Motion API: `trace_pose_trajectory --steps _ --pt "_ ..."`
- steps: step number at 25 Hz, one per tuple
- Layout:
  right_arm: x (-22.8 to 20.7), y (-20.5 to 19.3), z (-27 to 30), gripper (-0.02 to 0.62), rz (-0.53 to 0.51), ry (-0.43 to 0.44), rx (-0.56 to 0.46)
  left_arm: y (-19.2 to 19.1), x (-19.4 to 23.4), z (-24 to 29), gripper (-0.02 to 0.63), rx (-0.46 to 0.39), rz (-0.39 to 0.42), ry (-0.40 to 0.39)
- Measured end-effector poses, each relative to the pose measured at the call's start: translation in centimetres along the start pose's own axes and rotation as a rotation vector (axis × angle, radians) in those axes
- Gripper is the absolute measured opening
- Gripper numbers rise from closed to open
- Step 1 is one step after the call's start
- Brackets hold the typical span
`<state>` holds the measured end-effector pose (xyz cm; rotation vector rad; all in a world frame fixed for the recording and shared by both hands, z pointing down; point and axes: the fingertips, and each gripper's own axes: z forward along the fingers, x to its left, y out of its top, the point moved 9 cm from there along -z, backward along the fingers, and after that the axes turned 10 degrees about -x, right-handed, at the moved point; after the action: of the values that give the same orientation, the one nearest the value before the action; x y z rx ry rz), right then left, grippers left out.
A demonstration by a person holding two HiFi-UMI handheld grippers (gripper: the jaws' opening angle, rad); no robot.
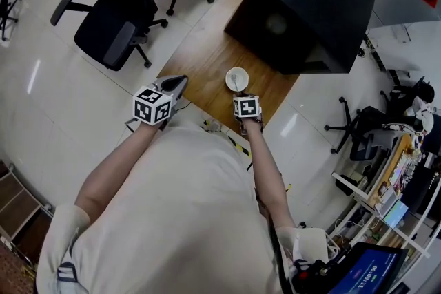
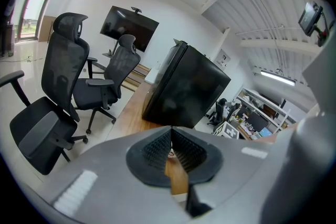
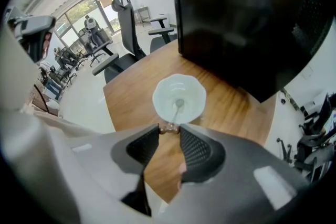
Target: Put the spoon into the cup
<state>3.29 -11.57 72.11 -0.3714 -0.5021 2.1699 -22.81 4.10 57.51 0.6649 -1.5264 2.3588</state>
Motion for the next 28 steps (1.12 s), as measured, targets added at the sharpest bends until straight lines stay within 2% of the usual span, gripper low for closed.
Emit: trace_pose_trajectory --steps 6,12,14,16,18,21,25,28 --pt "0.0 -0.1 -0.3 0.132 -0.005 0.017 -0.088 0.6 0.2 0.3 0.0 0.01 0.019 -0.021" --pt "0.7 0.4 -2.0 0.163 0.022 0.044 -0.196 1.0 0.1 0.3 0.0 0.026 0.034 -0.055" --pt "1.4 1.3 -3.2 0.166 0.033 0.077 -0.283 1.2 0.4 0.3 0.0 0.03 0.043 -0.062" --pt "1.9 2.1 -5.0 0.166 0.066 0.105 -0.425 1.5 0.7 0.7 0.0 0.04 0.057 -0.077" --pt "2.2 3.0 -7.2 0.166 0.091 0.105 -0.57 1.8 1.2 1.3 0.0 0.046 0.068 -0.097" --pt "2.0 4.6 -10.6 0.164 0.112 0.084 -0.725 2.6 1.9 2.4 0.0 0.047 0.072 -0.119" --pt "2.0 6.2 -14.1 0.135 0.148 0.085 -0.855 3.5 2.6 3.1 0.0 0.05 0.077 -0.125" --pt "1.8 5.8 -15.6 0.127 0.149 0.08 -0.88 3.4 2.3 4.0 0.0 0.045 0.076 -0.139"
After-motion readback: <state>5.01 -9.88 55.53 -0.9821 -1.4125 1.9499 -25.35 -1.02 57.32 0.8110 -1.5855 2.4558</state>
